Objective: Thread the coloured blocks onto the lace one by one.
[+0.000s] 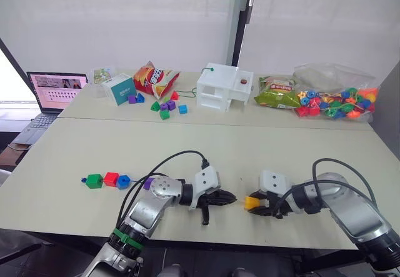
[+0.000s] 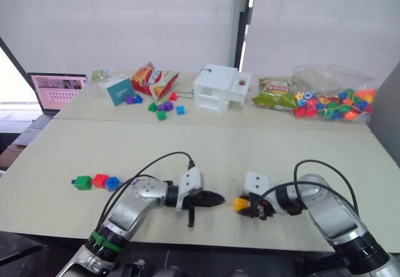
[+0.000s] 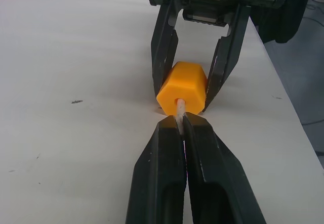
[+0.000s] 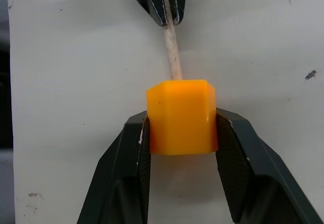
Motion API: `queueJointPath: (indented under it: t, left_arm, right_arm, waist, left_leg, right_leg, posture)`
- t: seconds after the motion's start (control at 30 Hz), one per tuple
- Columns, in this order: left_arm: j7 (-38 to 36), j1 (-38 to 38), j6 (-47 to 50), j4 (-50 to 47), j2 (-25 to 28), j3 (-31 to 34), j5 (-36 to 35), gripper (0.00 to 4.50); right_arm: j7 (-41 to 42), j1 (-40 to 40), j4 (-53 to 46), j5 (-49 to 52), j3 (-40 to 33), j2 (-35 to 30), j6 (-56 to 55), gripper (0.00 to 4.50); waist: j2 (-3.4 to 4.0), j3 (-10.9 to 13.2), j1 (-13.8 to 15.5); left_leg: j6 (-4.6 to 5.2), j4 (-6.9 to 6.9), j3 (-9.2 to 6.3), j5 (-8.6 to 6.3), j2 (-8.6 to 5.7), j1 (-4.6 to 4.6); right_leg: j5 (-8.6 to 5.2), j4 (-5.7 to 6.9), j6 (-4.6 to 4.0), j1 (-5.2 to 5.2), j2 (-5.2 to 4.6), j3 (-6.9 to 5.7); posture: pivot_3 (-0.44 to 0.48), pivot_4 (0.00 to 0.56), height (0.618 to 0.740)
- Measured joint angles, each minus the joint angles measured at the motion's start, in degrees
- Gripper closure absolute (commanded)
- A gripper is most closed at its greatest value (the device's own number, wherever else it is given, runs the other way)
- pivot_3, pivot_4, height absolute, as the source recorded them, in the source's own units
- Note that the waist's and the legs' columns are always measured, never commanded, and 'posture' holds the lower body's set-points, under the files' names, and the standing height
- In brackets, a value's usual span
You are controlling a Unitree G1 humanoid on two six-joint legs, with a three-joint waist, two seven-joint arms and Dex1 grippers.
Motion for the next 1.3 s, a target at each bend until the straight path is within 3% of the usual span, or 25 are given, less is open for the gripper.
queueJointPath:
  t: [0.67, 1.3]
  left_arm:
    - [-0.50, 3.40, -2.43, -0.64, 2.86, -0.49, -1.32, 4.50]
    - [-0.12, -0.60, -3.37, 2.19, -0.95, -4.18, 2.12, 4.50]
  right_arm:
    - [-0.98, -0.31, -4.54, 2.24, 1.55, -1.08, 6.69, 3.22]
    - [-1.02, -1.39, -4.32, 2.03, 3.33, -1.57, 5.16, 3.22]
  waist:
    - [0.00, 0.00, -0.41]
    - [0.00, 0.00, -0.69]
  left_leg:
    - [0.00, -0.01, -0.04, -0.01, -0.01, -0.15]
    - [0.01, 0.04, -0.03, -0.01, -0.02, -0.18]
  right_leg:
    - [0.00, -0.02, 0.00, -0.12, -0.05, -0.04]
    - [0.00, -0.01, 0.00, -0.11, -0.01, -0.04]
  posture:
    - [0.000, 0.150, 0.740]
    - [0.000, 0.150, 0.740]
